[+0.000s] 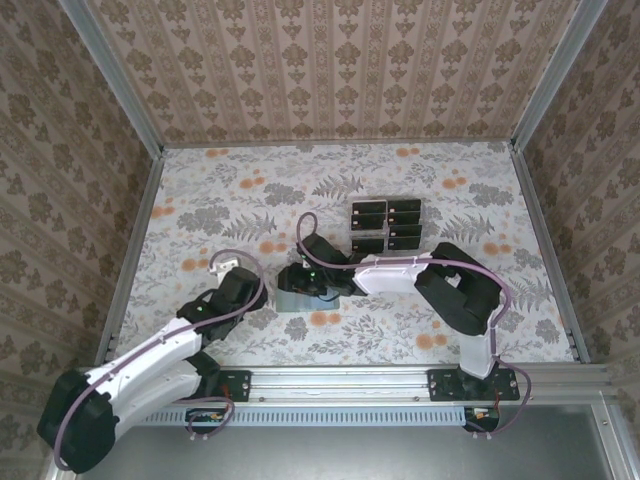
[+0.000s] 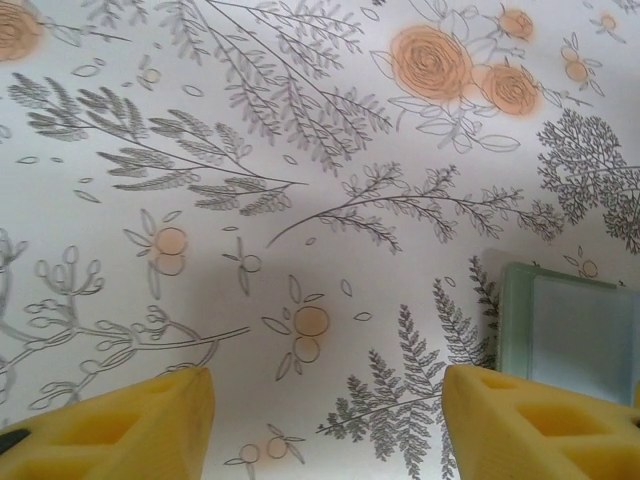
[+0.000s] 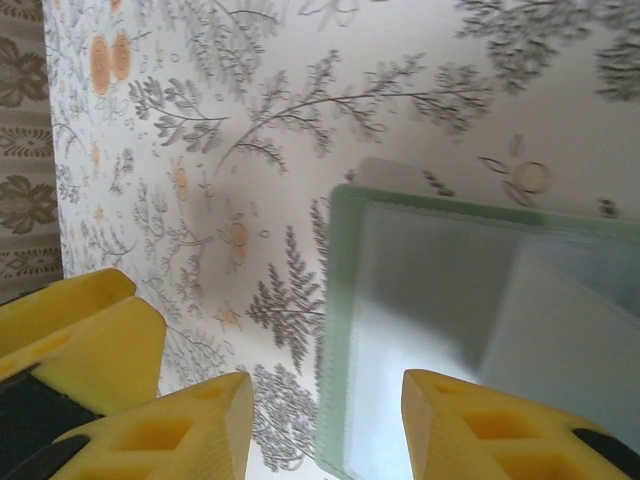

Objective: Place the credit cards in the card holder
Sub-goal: Flip over the card slot in the card holder, then pick up the credit card from the storage box.

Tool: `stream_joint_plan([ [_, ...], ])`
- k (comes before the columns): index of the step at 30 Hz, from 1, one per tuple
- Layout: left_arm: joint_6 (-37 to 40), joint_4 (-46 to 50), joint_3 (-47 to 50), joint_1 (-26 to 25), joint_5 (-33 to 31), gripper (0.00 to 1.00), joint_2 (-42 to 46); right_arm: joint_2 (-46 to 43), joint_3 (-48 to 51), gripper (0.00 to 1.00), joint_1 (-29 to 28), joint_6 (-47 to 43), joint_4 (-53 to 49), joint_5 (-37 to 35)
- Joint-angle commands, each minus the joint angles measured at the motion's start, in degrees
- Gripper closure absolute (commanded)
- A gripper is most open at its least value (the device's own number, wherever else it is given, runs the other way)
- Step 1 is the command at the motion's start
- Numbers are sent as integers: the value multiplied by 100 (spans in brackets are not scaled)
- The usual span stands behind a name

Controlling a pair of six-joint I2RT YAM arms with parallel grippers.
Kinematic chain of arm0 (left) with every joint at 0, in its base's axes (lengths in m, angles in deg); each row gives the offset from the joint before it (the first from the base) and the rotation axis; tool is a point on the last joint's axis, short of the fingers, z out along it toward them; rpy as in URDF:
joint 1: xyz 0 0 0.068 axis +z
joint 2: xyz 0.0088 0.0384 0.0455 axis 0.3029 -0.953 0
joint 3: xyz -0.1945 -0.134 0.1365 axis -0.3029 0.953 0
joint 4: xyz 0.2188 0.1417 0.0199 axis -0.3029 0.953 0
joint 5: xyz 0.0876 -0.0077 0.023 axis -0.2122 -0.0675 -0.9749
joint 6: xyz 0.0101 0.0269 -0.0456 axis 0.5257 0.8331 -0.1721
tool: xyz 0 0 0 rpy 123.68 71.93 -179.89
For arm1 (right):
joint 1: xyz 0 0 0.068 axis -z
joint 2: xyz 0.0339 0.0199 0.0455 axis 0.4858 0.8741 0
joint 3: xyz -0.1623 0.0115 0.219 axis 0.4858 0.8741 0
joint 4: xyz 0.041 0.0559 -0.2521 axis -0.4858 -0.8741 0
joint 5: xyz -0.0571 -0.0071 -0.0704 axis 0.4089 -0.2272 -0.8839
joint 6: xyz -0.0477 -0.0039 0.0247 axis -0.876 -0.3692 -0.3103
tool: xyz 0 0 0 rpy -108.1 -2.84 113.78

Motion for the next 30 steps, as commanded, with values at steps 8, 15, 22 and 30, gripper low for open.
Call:
stream_joint_plan([
  [8,-250,614,197,118,-234,36,545,657,-1357,56,-162,-157,-548,394],
  [15,-229,606,160,119,-134,36,545,683,-2503,56,-45,-596,-1089,593],
  [22,-42,378,66,120,173,32,507,-216,-1763,55,445,-974,-1291,469],
  [30,160,-9,-268,95,533,28,-79,-1461,-653,55,1467,-2448,-2493,-149],
])
